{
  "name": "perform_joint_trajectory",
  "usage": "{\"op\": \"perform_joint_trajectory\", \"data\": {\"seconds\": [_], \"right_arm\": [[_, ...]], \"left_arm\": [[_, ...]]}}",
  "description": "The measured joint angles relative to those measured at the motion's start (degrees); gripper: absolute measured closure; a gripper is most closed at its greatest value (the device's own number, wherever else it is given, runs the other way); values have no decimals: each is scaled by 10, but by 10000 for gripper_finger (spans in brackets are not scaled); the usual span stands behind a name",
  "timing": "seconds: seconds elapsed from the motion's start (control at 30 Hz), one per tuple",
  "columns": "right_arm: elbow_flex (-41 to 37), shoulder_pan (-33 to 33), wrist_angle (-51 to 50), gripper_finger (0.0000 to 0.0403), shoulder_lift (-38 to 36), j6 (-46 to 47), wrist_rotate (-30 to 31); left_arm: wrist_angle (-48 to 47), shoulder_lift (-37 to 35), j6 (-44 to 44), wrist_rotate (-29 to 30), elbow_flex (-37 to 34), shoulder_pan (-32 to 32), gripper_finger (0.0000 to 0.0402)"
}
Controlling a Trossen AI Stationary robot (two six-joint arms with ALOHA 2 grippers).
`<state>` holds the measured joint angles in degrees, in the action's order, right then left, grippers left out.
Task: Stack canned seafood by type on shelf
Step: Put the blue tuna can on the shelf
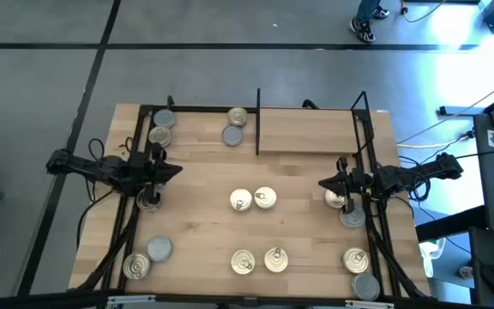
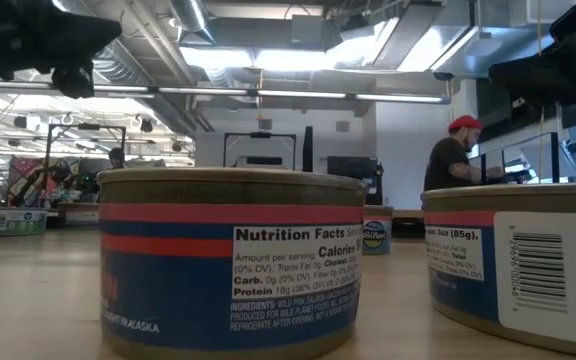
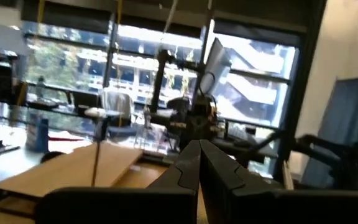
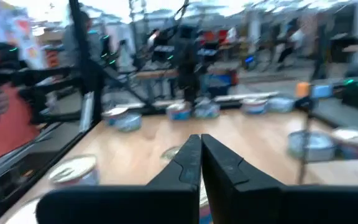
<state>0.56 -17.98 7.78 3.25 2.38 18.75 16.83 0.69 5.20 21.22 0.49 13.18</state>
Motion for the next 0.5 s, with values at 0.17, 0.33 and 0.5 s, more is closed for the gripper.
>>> {"op": "perform_joint_trajectory", "data": {"seconds": [0.17, 0.33, 0.5], "right_arm": [[1, 0, 12, 388, 0, -16, 16], [18, 0, 12, 388, 42, -29, 33], [53, 0, 12, 388, 127, -36, 45]], "left_arm": [[14, 7, -8, 16, 0, -18, 398], [57, 51, -23, 17, 1, -40, 398], [71, 129, -18, 16, 19, -56, 398]]}}
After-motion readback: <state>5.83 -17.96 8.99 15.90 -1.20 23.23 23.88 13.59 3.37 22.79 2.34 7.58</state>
